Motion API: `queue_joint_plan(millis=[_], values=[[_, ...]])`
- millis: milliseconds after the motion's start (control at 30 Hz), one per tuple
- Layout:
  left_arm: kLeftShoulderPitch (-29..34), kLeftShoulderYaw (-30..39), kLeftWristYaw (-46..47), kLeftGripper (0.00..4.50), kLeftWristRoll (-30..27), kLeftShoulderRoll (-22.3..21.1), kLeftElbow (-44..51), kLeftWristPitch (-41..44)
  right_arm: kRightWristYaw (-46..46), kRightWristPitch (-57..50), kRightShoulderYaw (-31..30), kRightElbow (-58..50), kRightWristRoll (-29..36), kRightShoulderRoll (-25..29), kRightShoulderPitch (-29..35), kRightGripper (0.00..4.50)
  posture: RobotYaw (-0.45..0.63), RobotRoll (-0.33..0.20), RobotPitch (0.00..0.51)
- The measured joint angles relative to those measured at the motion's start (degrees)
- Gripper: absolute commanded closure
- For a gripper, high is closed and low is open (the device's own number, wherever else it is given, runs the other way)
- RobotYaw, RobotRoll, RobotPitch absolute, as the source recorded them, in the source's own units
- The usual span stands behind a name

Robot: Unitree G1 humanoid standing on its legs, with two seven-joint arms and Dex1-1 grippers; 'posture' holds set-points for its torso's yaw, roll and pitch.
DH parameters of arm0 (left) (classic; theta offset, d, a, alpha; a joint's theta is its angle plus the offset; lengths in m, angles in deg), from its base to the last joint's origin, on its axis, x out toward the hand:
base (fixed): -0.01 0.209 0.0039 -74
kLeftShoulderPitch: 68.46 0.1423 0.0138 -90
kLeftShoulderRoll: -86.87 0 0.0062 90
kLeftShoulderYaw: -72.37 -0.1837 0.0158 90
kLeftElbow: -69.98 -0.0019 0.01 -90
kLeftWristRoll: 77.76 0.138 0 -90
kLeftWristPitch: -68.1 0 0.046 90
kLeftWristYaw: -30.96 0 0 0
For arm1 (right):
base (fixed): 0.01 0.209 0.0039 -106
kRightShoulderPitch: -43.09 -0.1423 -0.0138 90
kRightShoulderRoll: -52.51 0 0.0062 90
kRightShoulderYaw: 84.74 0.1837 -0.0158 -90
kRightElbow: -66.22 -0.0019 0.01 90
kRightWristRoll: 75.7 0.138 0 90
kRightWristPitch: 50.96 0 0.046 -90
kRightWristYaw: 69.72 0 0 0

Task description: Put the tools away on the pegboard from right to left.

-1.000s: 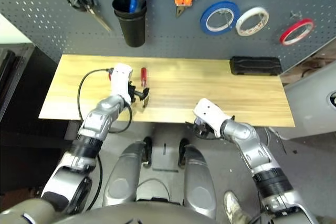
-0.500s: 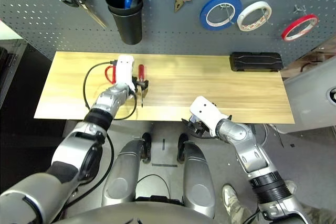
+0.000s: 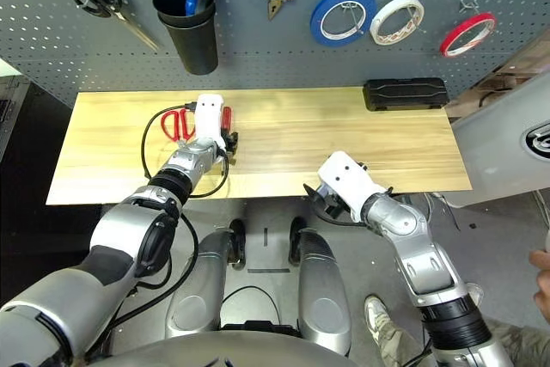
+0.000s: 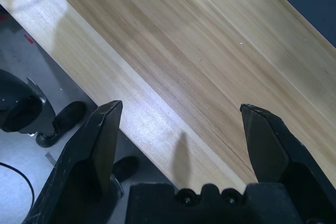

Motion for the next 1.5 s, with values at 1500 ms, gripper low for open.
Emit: queue_joint_plan(millis=[1500], values=[[35.8, 4.1, -0.4, 3.68, -9.2, 1.0, 94.9, 17.3, 25.6, 36.7, 8.9, 48.2, 20.0, -3.6, -29.3, 0.0, 0.36, 0.0, 0.182]])
